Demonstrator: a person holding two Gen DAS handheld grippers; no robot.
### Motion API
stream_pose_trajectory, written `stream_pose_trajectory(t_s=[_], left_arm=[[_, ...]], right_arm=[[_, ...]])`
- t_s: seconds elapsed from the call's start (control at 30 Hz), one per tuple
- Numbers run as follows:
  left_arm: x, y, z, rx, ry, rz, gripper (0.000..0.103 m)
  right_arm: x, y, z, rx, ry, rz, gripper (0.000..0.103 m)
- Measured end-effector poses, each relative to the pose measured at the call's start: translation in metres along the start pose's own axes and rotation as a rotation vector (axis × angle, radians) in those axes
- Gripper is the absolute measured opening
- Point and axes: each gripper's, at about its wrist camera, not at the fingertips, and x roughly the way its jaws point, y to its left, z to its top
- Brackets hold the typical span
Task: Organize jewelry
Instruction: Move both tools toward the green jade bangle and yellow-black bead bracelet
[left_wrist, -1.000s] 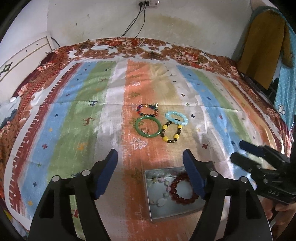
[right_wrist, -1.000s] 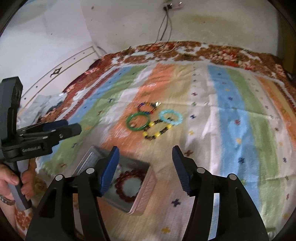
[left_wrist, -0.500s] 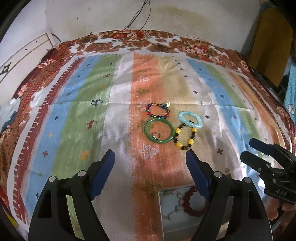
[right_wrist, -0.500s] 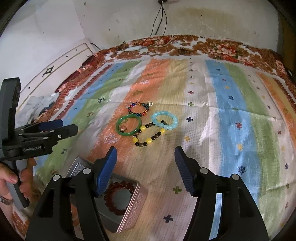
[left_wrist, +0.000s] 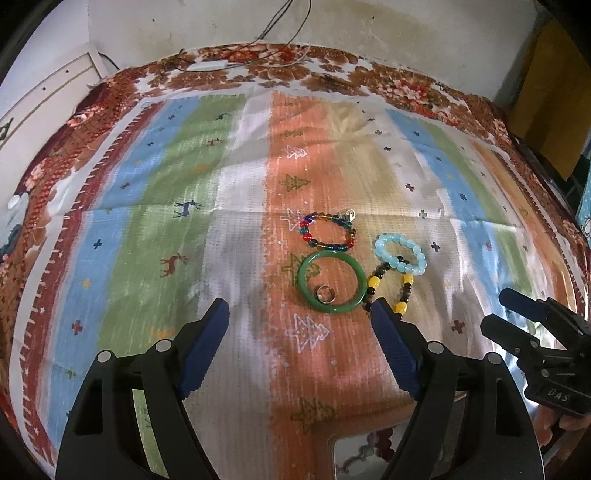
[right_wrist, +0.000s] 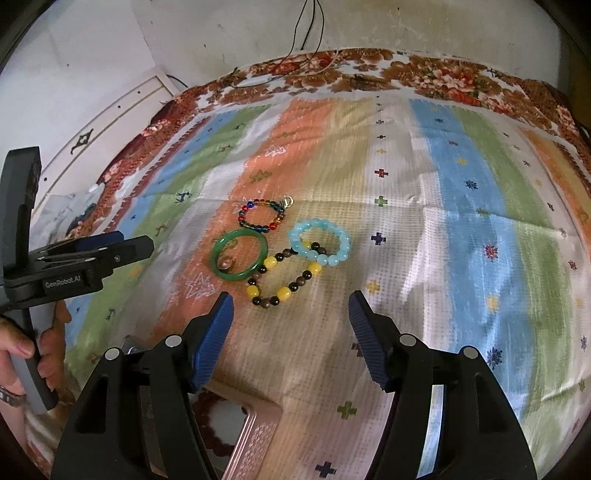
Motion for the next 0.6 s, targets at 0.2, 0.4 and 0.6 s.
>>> stream_pose_trajectory(t_s=[0.2,0.4,0.6], left_arm=[[0.015,0.000,0.009,0.005,0.024,-0.002,0.078],[0.029,0.001,0.016,-0.003,0.049,-0.016,0.078],[0.044,0.005,0.022,-0.016,0.074,-0.021,0.078]], right_arm=[[0.012,-0.001,0.007,0.010,0.026,0.009,0.064],[0.026,-0.007,0.010,0.040,0.064,0.024,0.064],[0.037,-0.009,0.014,0.045,0.082,0.021,0.064]])
